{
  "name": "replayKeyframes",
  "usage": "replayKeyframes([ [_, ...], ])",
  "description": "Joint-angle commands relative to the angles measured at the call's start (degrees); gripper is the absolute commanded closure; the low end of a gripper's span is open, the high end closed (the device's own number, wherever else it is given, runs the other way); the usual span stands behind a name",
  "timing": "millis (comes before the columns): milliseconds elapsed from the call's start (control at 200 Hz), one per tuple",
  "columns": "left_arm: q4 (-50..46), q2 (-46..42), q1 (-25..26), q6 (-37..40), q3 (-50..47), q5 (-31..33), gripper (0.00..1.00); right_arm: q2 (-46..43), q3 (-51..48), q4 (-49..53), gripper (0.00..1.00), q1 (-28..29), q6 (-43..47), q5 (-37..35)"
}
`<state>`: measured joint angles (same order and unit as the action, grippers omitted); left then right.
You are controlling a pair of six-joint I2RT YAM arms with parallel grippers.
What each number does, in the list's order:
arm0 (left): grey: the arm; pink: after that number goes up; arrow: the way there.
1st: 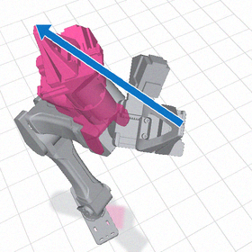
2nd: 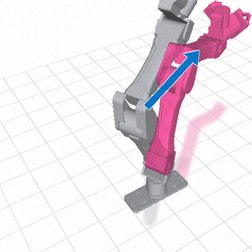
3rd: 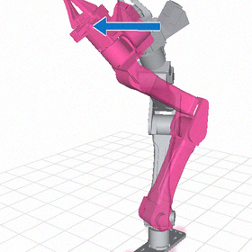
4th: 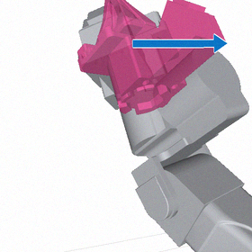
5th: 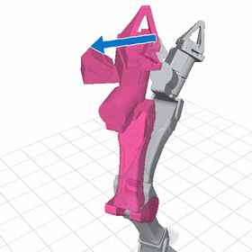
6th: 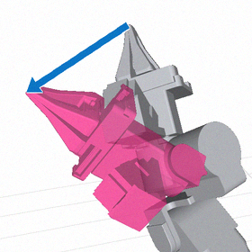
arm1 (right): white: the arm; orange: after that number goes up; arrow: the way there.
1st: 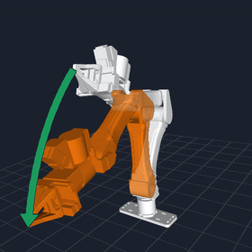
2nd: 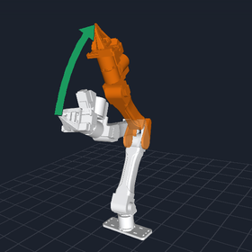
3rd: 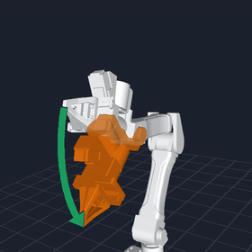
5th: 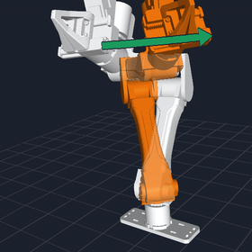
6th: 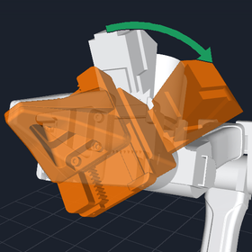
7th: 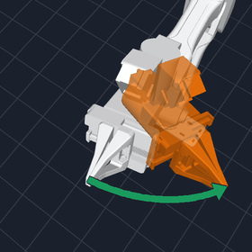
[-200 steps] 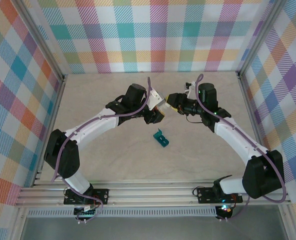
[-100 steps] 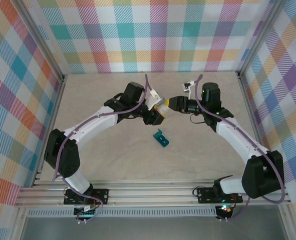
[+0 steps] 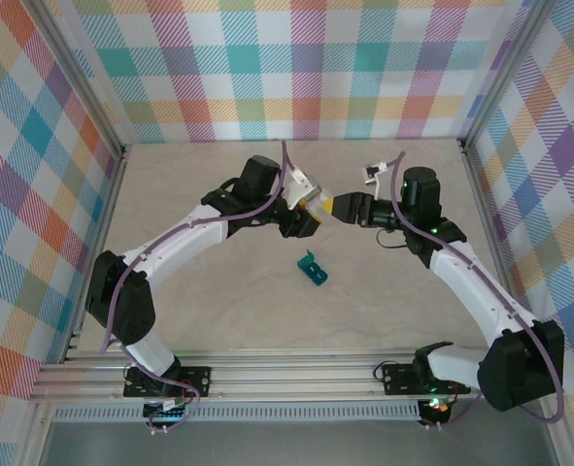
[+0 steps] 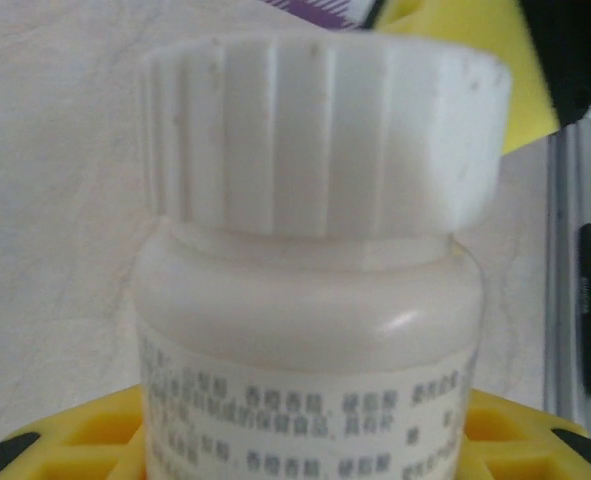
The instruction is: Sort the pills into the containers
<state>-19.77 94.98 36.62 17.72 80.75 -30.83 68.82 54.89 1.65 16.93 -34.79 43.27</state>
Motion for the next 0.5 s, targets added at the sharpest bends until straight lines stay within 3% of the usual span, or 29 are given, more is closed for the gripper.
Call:
replayKeyframes([
  [0,1.47,-1.28,0.12,1.56,-1.1,4.74,1.0,-0.2,-0.93,1.82,0.26,-1.03,-4.87,-4.8],
  [230,0.09,-0.77,0.29,3.52,-1.33,7.17,1.0,2.02,0.04,-1.73,0.26,-1.11,-16.21,-10.05],
  [495,-1.38,0.82,0.98,4.76,-0.46,7.1,1.0,6.05,3.41,-2.71,0.27,-0.69,-18.83,-8.99],
])
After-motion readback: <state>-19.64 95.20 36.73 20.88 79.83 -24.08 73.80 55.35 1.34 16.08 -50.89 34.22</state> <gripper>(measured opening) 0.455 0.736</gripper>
